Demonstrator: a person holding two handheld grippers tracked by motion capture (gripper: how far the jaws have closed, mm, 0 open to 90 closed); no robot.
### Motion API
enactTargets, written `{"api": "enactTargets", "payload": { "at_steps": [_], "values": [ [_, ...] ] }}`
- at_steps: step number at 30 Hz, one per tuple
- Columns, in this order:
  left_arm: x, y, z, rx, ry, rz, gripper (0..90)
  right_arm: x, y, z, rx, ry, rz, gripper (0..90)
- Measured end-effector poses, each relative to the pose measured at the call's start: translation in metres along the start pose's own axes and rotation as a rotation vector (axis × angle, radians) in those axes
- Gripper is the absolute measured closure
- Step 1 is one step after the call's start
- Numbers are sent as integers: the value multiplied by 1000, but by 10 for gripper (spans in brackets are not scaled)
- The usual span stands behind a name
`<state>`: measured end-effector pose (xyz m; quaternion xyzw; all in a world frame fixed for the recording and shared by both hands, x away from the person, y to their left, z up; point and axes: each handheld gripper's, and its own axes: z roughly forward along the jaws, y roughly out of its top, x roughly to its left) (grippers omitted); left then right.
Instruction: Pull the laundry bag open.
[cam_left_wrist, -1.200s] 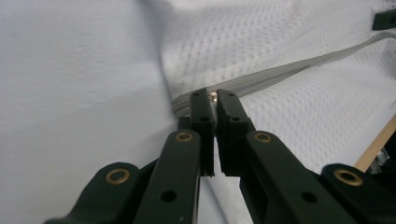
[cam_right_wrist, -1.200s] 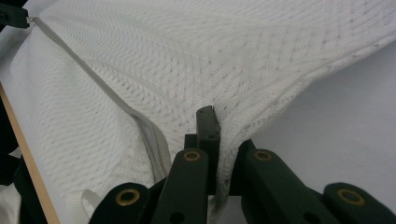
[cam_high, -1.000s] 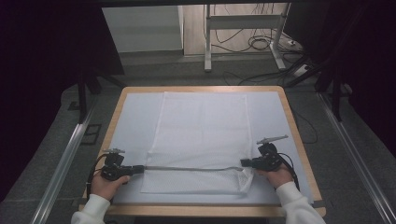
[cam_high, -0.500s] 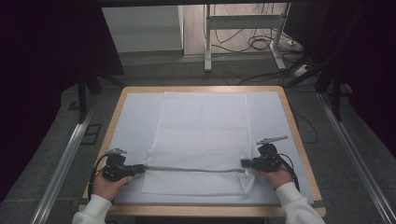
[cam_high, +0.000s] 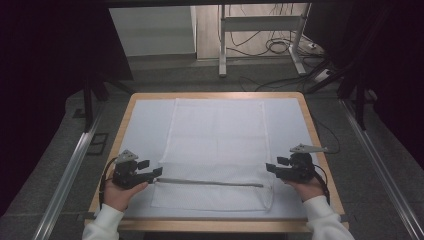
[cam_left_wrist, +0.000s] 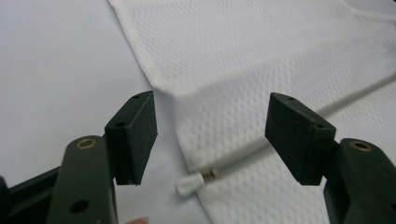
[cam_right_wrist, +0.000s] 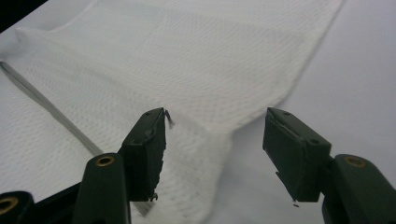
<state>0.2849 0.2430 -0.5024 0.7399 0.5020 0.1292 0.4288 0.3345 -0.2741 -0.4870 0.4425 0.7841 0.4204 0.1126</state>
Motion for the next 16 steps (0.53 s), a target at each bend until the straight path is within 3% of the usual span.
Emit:
{"api": "enactTargets", "payload": {
  "at_steps": [3, 16],
  "values": [
    [3, 6, 9, 3, 9, -1, 333, -9, -4, -5, -11, -36, 0, 374],
    [2, 4, 16, 6, 12, 17, 288, -5, -5, -6, -27, -27, -15, 324]
  ]
}}
